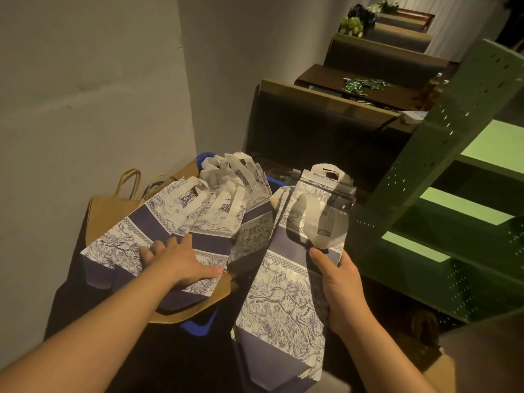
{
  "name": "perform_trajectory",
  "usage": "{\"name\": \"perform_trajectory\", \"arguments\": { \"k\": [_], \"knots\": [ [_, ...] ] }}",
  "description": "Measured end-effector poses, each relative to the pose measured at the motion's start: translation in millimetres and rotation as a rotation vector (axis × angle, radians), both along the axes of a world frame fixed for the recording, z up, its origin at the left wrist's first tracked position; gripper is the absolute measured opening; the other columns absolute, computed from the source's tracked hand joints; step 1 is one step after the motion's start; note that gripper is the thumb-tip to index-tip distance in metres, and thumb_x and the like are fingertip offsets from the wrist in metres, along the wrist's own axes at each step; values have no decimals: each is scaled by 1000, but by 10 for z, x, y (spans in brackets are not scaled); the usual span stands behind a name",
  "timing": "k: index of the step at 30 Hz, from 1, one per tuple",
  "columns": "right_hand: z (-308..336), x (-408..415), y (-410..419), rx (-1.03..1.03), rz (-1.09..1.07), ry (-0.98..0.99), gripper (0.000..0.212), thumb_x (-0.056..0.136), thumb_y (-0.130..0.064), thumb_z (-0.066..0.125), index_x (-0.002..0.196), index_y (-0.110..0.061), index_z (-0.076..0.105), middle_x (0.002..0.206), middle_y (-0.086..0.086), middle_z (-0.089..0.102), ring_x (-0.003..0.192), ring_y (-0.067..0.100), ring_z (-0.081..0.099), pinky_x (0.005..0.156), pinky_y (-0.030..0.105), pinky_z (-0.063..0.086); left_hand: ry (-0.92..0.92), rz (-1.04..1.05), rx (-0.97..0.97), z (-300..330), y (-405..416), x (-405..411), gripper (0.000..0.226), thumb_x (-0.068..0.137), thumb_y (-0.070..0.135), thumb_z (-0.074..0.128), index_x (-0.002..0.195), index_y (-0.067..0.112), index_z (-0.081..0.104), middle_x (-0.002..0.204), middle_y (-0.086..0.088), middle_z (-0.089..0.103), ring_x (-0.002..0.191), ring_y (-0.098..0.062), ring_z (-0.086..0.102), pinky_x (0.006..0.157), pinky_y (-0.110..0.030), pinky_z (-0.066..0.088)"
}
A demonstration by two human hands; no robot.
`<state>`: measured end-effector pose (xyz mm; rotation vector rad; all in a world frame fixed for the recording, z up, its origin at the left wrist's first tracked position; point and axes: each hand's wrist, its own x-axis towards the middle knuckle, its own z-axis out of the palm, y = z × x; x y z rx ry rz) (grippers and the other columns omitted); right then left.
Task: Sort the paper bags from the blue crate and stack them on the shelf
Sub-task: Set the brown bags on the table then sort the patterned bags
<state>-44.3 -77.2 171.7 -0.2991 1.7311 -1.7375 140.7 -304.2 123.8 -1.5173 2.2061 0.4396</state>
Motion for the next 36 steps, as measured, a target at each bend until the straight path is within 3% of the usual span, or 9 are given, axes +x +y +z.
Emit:
{"name": "perform_trajectory", "arguments": {
  "k": [6, 10, 14, 16, 20, 24, 29, 33, 36],
  "knots": [
    [-40, 21, -12, 24, 12, -2, 20, 95, -19, 68, 110, -31, 63, 89, -9, 78, 79, 11, 76, 75, 34, 54, -82, -32, -19, 86, -147, -10, 133, 55, 93, 68, 160, 28, 18, 161, -10, 33, 148, -40, 21, 114, -58, 31],
    [-73, 5, -13, 50, -9, -4, 21, 94, -20, 69, 112, -30, 64, 97, -3, 78, 93, 22, 75, 86, 44, 57, -100, 16, 1, 122, -240, 11, 143, 44, 90, 76, 160, 32, 14, 163, -11, 25, 148, -45, 20, 113, -64, 32],
    [-91, -8, -10, 65, -29, -26, 20, 94, -19, 69, 113, -25, 64, 97, 2, 78, 92, 25, 74, 81, 42, 56, -43, 53, 41, 163, -372, 26, 155, 45, 77, 88, 163, 25, 2, 163, -16, 28, 146, -45, 33, 112, -60, 41],
    [-93, -6, -7, 70, -27, -31, 20, 94, -19, 69, 114, -23, 65, 95, 2, 79, 91, 26, 75, 82, 44, 57, 31, 81, 68, 239, -397, 19, 151, 56, 65, 92, 164, 16, -1, 163, -18, 32, 147, -42, 38, 113, -52, 43],
    [-91, 5, -9, 65, -38, -42, 17, 94, -18, 69, 110, -23, 64, 91, 1, 78, 85, 22, 74, 73, 37, 54, 251, 205, 36, 420, -440, 58, 98, 79, 44, 87, 153, 3, 37, 153, -20, 48, 136, -38, 50, 103, -43, 47],
    [-73, 22, -43, 54, -25, -47, 18, 93, -19, 71, 109, -23, 64, 90, -1, 78, 83, 19, 74, 72, 35, 54, 496, 303, 143, 563, -475, 117, 73, 93, 27, 76, 153, 4, 42, 157, -17, 45, 137, -37, 48, 107, -42, 42],
    [-34, 51, -107, 14, -6, -117, 24, 93, -17, 70, 116, -13, 63, 93, 9, 78, 84, 28, 76, 76, 45, 59, 746, 438, 346, 797, -473, 236, 21, 93, 1, 71, 113, 3, 68, 100, -18, 76, 93, -33, 73, 88, -47, 59],
    [64, 63, -152, -74, 17, -230, 24, 95, -23, 67, 112, -10, 58, 79, 9, 75, 68, 24, 73, 56, 34, 56, 980, 476, 504, 1008, -329, 262, 28, 89, -13, 68, 108, 7, 65, 102, -20, 77, 91, -32, 75, 80, -43, 63],
    [191, 80, -197, -185, 54, -277, 32, 94, -22, 66, 122, -9, 57, 87, 11, 77, 73, 26, 75, 58, 35, 58, 1127, 458, 612, 1100, -170, 232, 34, 88, -16, 65, 110, 9, 68, 103, -21, 77, 86, -33, 77, 73, -43, 65]
  ]
}}
